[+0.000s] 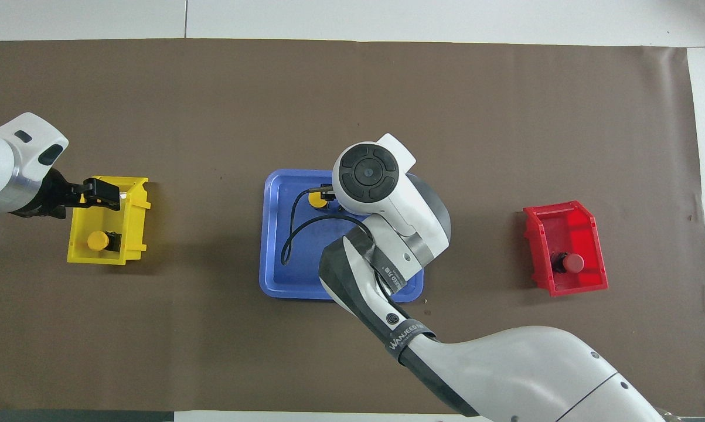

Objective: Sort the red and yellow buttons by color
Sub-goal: 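Grasp the second red button with the right gripper on the tray, then carry the red button to the red bin while the left gripper reaches yellow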

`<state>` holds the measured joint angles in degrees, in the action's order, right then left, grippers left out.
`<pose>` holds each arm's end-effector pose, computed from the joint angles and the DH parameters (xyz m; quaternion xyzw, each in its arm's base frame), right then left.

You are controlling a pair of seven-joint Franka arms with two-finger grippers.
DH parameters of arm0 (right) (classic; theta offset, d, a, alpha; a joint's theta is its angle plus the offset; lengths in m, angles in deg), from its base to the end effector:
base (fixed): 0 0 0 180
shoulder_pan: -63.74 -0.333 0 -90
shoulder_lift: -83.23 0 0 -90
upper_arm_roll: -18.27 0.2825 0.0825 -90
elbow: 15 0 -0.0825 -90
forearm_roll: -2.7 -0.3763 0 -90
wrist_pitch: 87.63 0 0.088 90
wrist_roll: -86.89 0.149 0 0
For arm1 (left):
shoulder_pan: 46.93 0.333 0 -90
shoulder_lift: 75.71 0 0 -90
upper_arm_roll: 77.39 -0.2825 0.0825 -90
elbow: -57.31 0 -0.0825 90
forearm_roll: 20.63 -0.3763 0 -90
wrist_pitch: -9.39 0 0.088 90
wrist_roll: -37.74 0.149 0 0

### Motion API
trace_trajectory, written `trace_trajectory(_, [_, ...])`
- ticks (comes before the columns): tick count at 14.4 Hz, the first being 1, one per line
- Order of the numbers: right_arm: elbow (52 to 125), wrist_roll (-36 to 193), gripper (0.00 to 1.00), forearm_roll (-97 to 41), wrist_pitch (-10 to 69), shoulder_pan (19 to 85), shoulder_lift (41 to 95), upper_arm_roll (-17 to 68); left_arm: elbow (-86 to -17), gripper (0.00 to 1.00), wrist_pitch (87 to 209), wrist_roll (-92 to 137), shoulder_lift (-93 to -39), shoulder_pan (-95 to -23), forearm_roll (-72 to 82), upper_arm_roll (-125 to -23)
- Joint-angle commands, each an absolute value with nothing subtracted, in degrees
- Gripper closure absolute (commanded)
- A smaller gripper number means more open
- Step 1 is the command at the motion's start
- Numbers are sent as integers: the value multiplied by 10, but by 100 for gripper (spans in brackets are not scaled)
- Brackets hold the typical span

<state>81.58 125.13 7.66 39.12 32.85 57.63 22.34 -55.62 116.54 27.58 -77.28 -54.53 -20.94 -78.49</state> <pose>0.5448 0.3702 0.2807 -0.9989 0.0082 -0.0448 0.0077 0.5287 -0.0596 0.4024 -0.9988 -0.0310 0.0360 0.0076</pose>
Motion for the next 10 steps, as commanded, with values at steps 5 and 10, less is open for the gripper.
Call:
trace_trajectory(5, [823, 1249, 79, 77, 390, 339, 593, 228, -501, 0, 1176, 153, -742, -657, -200, -787])
trace_trajectory(10, [811, 1105, 79, 44, 274, 429, 681, 228, -447, 0, 1195, 83, -683, -731, -169, -787])
